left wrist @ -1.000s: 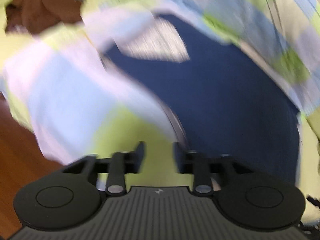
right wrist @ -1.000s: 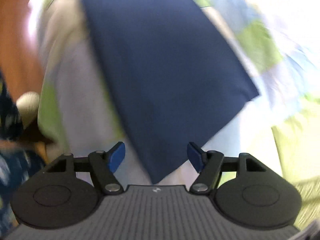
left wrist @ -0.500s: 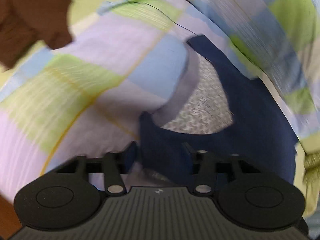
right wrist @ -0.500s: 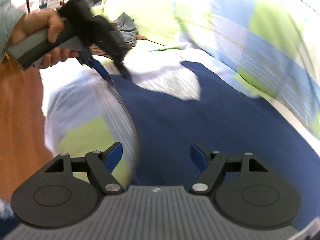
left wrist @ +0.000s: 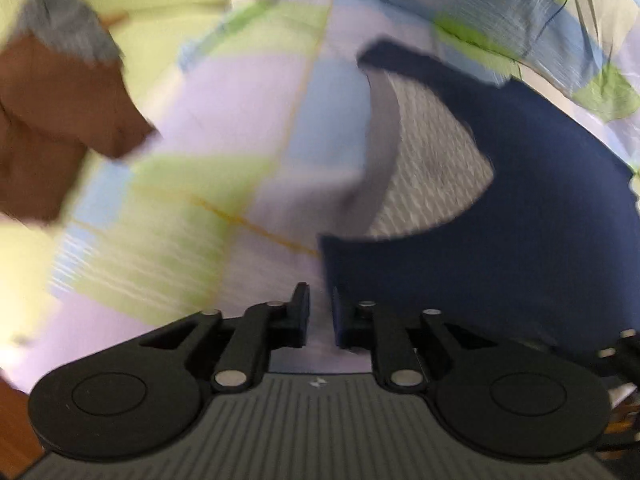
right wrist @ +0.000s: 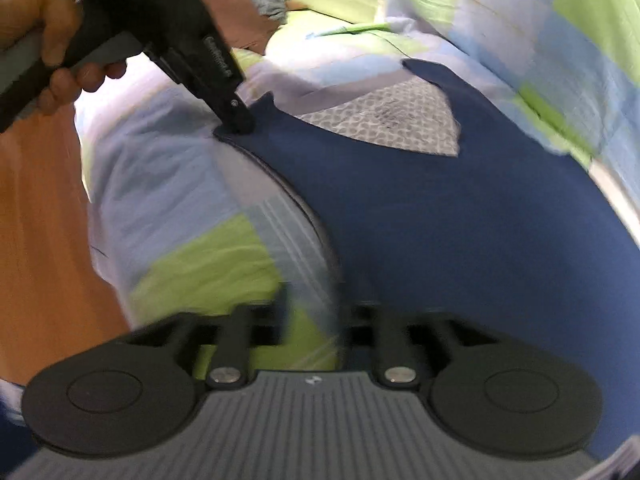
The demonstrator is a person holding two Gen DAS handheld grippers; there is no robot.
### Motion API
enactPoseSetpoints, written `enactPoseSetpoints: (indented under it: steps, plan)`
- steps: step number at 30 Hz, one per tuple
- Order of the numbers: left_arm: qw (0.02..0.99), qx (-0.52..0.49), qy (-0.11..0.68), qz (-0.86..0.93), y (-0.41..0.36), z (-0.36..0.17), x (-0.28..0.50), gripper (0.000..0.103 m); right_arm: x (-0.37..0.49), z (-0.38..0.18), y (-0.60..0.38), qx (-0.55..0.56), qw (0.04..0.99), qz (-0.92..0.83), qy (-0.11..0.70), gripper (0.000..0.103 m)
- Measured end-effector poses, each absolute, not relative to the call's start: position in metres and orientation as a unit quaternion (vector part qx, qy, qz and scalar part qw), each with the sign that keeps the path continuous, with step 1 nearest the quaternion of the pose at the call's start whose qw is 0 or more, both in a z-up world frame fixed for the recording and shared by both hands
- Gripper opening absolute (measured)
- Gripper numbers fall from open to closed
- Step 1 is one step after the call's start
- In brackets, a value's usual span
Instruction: Fold clothes
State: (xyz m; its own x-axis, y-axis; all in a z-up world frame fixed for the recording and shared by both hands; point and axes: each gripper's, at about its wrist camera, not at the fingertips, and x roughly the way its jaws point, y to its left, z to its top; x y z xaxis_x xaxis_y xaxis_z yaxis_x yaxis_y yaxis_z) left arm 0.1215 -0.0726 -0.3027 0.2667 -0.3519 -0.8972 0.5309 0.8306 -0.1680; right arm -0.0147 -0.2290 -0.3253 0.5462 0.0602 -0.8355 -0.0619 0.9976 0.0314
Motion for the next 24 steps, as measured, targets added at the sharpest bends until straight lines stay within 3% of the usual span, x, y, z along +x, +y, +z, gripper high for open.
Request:
enactPoseSetpoints:
  steps: [2, 3, 4, 7, 9, 13, 18, 24]
  plan:
    - [0.796, 0.082, 0.517, -0.304, -0.084, -0.291, 0.125, 0.029, -0.018, -0.312, -0.246, 0.027, 0.889, -0.009, 0.456, 0.038]
    - [0.788, 0.081, 0.516, -0.325, -0.095, -0.294, 0.122, 0.044, -0.019, -0.308, -0.256, 0.041, 0.891, -0.04, 0.451, 0.038]
    - [0.78, 0.079, 0.515, -0.346, -0.107, -0.297, 0.12, 0.048, -0.02, -0.313, -0.265, 0.058, 0.886, -0.063, 0.456, 0.037]
    - [0.75, 0.097, 0.53, -0.384, -0.133, -0.322, 0.105, 0.049, -0.027, -0.327, -0.284, 0.102, 0.87, -0.117, 0.467, 0.037]
    - [0.744, 0.171, 0.553, -0.334, -0.135, -0.356, 0.084, 0.049, -0.037, -0.35, -0.286, 0.136, 0.847, -0.11, 0.502, 0.037]
    - [0.774, 0.112, 0.552, -0.29, -0.114, -0.334, 0.069, 0.047, -0.059, -0.341, -0.273, 0.154, 0.841, -0.046, 0.517, 0.033]
    - [0.783, 0.071, 0.535, -0.308, -0.139, -0.309, 0.039, 0.05, -0.083, -0.325, -0.316, 0.149, 0.863, -0.1, 0.473, 0.034]
    - [0.744, 0.049, 0.603, -0.282, -0.203, -0.343, -0.052, 0.053, -0.146, -0.362, -0.39, 0.127, 0.842, -0.154, 0.501, 0.04]
